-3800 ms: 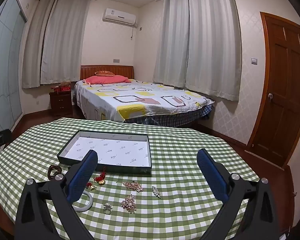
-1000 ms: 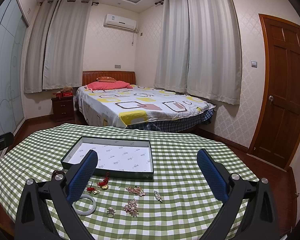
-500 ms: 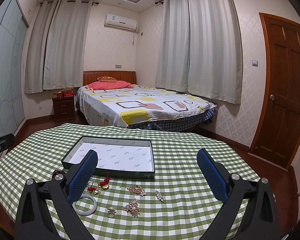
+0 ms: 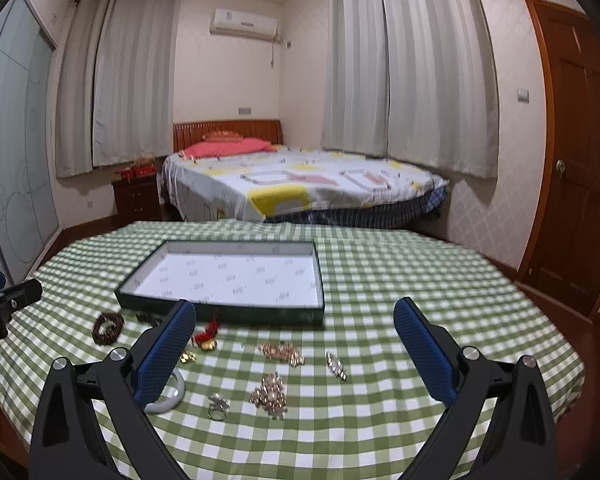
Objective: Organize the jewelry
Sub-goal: 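Grasp the pearl necklace with the left tool while the right tool grasps the pearl brooch, then carry both pieces into the green box and open both tools to release, then grasp the white jade bangle with the left tool while the right tool grasps the pearl ring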
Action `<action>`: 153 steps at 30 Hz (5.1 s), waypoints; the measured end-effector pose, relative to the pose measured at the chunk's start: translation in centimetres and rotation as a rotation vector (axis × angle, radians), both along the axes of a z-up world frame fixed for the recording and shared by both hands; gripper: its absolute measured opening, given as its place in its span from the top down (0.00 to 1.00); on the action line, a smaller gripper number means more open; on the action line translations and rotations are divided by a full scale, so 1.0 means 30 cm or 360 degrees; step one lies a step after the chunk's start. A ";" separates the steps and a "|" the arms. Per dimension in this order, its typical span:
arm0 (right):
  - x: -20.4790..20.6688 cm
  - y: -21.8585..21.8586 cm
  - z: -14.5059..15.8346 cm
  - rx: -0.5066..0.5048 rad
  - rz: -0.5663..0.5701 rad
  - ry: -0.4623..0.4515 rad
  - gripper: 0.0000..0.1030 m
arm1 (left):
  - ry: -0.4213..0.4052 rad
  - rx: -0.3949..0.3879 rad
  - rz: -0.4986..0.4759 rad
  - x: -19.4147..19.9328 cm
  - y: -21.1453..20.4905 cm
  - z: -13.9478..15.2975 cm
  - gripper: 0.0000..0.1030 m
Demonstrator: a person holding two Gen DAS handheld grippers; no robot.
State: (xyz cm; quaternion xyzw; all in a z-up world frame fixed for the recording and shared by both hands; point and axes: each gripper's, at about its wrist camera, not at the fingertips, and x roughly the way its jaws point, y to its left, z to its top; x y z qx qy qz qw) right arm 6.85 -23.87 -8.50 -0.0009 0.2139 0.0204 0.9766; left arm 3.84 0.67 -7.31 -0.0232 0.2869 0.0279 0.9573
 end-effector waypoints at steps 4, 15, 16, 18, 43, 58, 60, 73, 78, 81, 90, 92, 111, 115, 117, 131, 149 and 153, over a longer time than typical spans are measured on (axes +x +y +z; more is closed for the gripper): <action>0.039 -0.007 -0.062 0.0024 0.0008 0.0083 0.06 | 0.0146 -0.0009 0.0001 0.064 0.010 -0.111 0.04; 0.127 -0.010 -0.200 0.0036 0.0070 0.0291 0.07 | 0.0375 0.0005 -0.0061 0.175 -0.024 -0.287 0.19; 0.133 -0.009 -0.207 0.0034 0.0077 0.0302 0.07 | 0.0391 0.0004 -0.0067 0.182 -0.026 -0.298 0.19; 0.142 -0.008 -0.219 0.0034 0.0091 0.0320 0.07 | 0.0420 0.0005 -0.0085 0.197 -0.031 -0.320 0.21; 0.208 -0.004 -0.302 0.0065 0.0122 0.0515 0.42 | 0.0444 0.0025 -0.0202 0.217 -0.063 -0.363 0.78; 0.223 0.033 -0.345 0.0069 0.0240 0.0609 0.68 | 0.0439 -0.0047 -0.0153 0.218 -0.026 -0.358 0.80; 0.218 0.038 -0.340 0.0054 0.0250 0.0604 0.74 | 0.0436 -0.0050 -0.0152 0.217 -0.025 -0.356 0.81; 0.195 0.022 -0.296 0.0097 0.0241 0.0542 0.74 | 0.0387 -0.0079 -0.0140 0.203 -0.014 -0.311 0.84; 0.198 0.021 -0.250 0.0115 0.0241 0.0495 0.74 | 0.0345 -0.0105 -0.0146 0.200 -0.017 -0.265 0.84; 0.208 0.016 -0.211 0.0123 0.0240 0.0452 0.74 | 0.0293 -0.0106 -0.0154 0.211 -0.023 -0.217 0.84; 0.318 0.009 -0.081 0.0143 0.0235 0.0299 0.74 | 0.0136 -0.0123 -0.0205 0.334 -0.060 -0.065 0.84; 0.352 0.011 -0.055 0.0136 0.0237 0.0262 0.74 | 0.0093 -0.0121 -0.0217 0.374 -0.073 -0.034 0.84; 0.703 0.011 -0.254 0.0127 0.0227 0.0565 0.74 | 0.0334 -0.0057 -0.0215 0.790 -0.127 -0.268 0.84; 0.726 0.005 -0.292 0.0118 0.0220 0.0627 0.74 | 0.0394 -0.0043 -0.0213 0.823 -0.117 -0.313 0.84; 0.730 0.001 -0.300 0.0114 0.0215 0.0639 0.74 | 0.0415 -0.0046 -0.0214 0.834 -0.115 -0.326 0.84; 0.734 0.002 -0.291 0.0124 0.0237 0.0624 0.56 | 0.0443 -0.0033 -0.0184 0.858 -0.125 -0.361 0.51; 0.433 0.006 -0.139 0.0111 0.0159 0.0315 0.56 | 0.0129 -0.0025 -0.0129 0.544 -0.119 -0.179 0.43; 0.339 0.022 -0.144 0.0111 0.0161 0.0295 0.56 | 0.0091 -0.0027 -0.0105 0.438 -0.110 -0.163 0.43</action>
